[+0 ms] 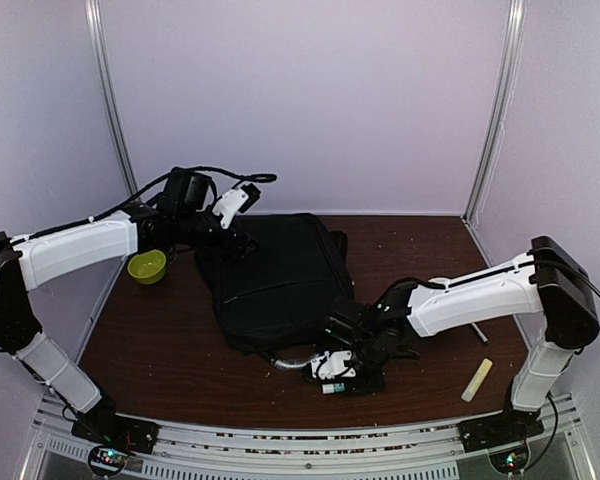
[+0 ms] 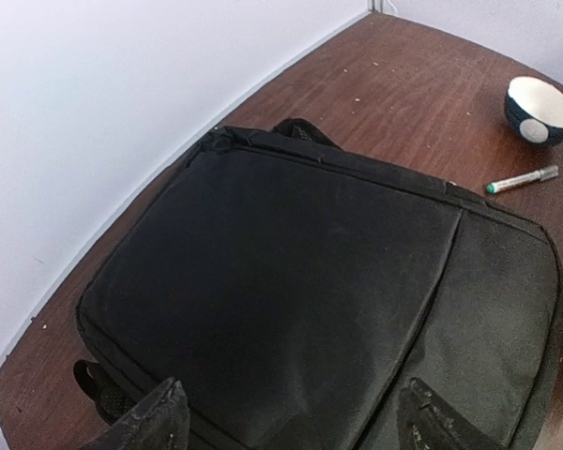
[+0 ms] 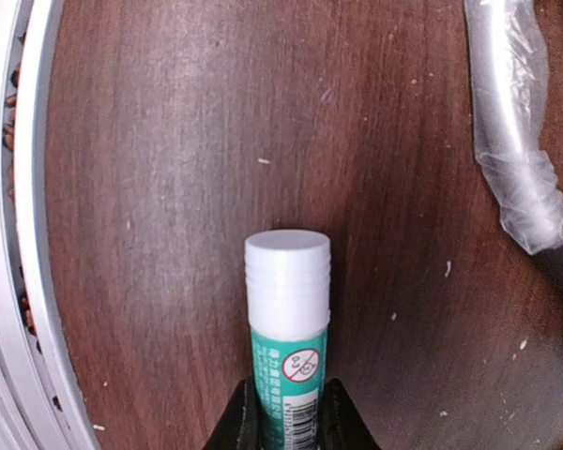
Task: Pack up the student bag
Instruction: Pick up the glue stick from the center of the board, then open the second largest pocket of the student bag.
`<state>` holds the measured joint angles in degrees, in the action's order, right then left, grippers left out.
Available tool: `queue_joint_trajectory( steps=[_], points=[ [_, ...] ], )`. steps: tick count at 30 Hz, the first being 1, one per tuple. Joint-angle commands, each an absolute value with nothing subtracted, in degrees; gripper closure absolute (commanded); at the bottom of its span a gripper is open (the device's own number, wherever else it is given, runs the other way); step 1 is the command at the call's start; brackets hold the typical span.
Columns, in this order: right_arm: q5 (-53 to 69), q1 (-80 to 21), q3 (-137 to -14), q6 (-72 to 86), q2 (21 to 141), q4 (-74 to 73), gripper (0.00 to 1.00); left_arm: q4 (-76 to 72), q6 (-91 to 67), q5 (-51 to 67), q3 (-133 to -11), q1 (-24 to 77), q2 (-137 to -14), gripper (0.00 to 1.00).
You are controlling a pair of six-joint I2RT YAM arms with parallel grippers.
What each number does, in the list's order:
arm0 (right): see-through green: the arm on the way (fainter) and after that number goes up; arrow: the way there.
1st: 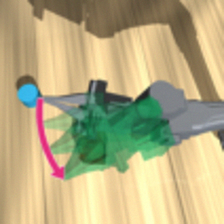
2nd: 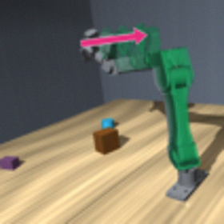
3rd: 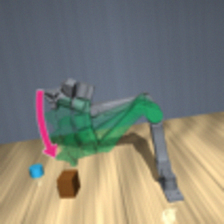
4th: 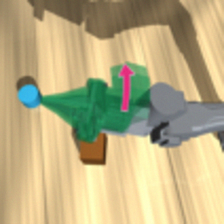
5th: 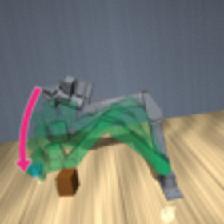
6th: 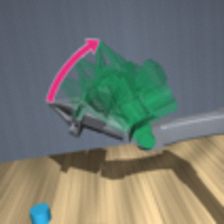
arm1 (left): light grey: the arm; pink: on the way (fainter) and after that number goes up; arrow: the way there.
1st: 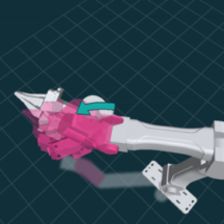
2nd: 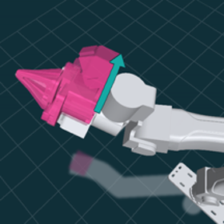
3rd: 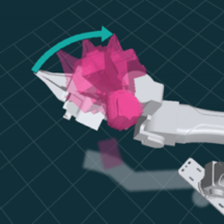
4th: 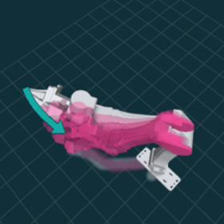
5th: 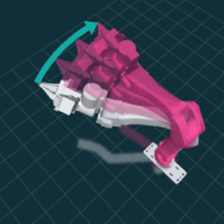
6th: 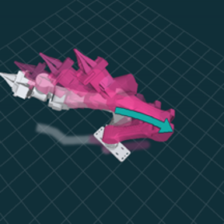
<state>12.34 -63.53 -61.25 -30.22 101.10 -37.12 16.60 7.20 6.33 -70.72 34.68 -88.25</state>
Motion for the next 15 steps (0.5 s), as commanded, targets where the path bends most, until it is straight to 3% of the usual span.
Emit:
queue_joint_trajectory(
  steps=[1, 6, 15],
  points=[
    [11.0, -63.5, -62.9, -31.8, 94.1, -41.2, 0.94, 21.4, 15.0, 7.5, -74.2, 35.9, -90.7, 0.21],
    [11.1, -61.5, -63.8, -31.7, 86.6, -42.3, 0.95, 22.4, 17.4, 8.7, -74.1, 37.0, -92.7, 0.19],
    [12.3, -55.3, -66.4, -30.9, 81.4, -41.3, 0.96, 21.6, 20.2, -12.6, -76.3, 45.2, -102.4, 0.22]
  ],
)
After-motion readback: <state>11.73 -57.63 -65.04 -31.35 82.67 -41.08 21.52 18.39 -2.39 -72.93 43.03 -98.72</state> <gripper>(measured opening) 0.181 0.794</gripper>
